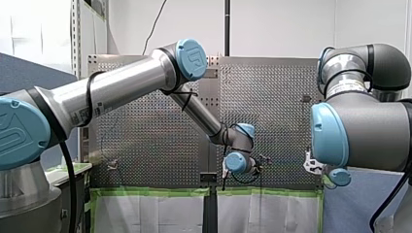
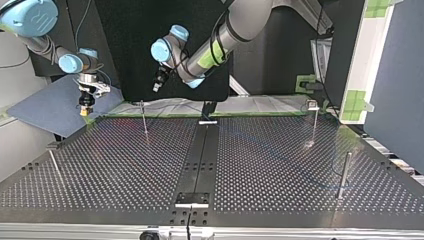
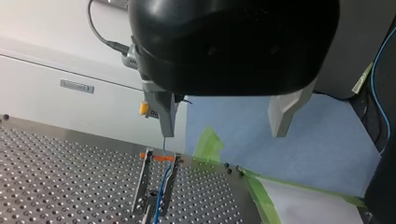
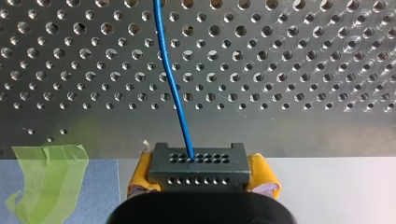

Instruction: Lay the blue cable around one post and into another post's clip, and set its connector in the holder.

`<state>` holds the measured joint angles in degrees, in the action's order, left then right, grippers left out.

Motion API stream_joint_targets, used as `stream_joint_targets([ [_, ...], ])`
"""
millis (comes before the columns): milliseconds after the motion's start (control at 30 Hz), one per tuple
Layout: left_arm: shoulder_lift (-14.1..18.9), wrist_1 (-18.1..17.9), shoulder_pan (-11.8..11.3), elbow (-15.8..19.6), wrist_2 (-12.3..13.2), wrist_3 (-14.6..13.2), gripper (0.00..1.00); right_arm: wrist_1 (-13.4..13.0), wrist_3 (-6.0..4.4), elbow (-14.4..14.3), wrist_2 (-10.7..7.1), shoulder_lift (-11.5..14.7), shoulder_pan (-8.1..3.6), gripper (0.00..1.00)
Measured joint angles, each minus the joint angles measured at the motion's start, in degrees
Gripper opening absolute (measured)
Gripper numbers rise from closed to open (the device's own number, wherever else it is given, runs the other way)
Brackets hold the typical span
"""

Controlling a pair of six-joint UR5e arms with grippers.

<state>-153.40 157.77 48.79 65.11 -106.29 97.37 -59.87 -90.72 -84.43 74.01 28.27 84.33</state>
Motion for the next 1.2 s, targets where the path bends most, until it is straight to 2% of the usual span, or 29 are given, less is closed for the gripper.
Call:
stream_joint_targets([
  [833,0.01,0.43,-0.33,-0.05,-0.44,-0.29,1.0,0.01,0.0,0.0,-0.03,0.0,0.02,0.26],
  [1000,1.18,0.75,-0.29,1.5,-2.24,-1.52,1.0,0.01,0.0,0.0,-0.02,0.0,-0.13,0.26],
  [1200,3.95,-1.23,-0.35,4.37,-3.37,-1.8,1.0,0.01,0.0,0.0,-0.04,0.0,0.0,0.26],
])
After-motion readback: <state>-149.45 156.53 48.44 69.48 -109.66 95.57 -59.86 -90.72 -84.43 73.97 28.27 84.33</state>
